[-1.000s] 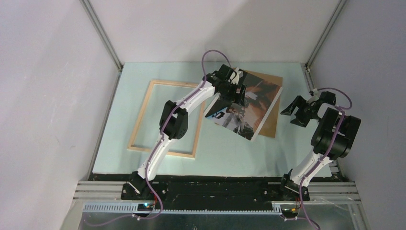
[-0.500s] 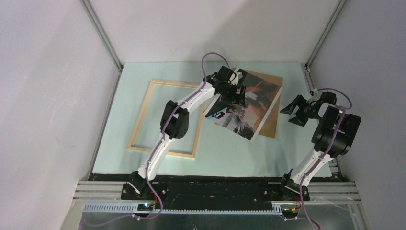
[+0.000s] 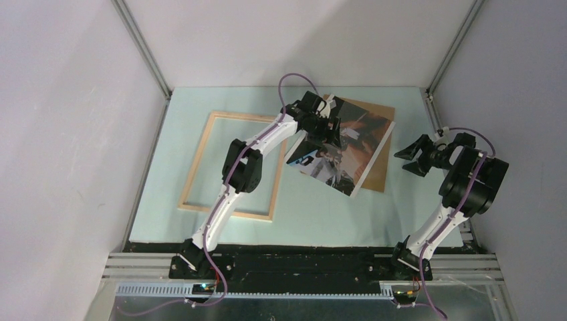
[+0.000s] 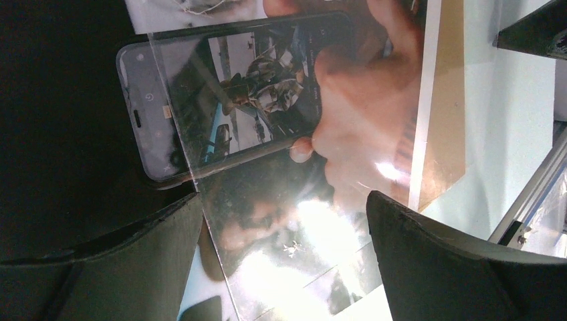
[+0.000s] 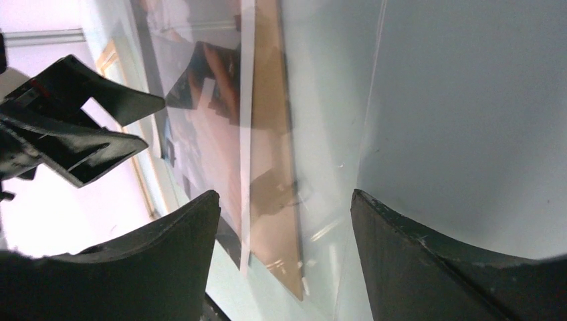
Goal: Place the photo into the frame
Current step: Pick up the photo frame item at the center of the board.
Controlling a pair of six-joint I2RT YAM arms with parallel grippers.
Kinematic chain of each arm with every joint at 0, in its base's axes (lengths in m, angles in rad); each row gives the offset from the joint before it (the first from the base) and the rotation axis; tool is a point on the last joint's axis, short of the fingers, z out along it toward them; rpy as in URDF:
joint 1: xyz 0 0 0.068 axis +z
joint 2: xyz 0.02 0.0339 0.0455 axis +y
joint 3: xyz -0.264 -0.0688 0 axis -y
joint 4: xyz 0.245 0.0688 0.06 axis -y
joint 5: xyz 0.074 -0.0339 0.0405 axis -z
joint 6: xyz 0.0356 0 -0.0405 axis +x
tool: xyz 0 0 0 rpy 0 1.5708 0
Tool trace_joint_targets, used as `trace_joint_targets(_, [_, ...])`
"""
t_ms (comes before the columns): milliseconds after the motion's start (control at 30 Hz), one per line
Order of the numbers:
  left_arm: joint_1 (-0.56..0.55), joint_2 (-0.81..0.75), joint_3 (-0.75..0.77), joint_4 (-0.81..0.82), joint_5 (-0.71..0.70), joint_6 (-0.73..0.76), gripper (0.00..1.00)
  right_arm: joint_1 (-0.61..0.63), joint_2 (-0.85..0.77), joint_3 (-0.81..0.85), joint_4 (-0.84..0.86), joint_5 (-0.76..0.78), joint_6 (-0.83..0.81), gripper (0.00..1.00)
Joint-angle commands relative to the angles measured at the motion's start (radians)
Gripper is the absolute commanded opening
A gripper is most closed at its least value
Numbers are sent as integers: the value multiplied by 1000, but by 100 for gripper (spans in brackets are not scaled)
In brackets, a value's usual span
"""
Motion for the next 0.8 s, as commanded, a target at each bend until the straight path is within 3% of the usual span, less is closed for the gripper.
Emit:
trace_joint_targets(0, [-28,8,-40,-8,69,-20,97,-4,9,10,-22,-195,10,74])
trace_joint_targets(333, [-28,-6,-53,-6,73,-9,97,-20,-16,0,-48,-320,-53,68])
trace_joint_targets(767, [-29,-41,-97,-3,102,14,96,-38,10,-10,-17,-446,-39,51])
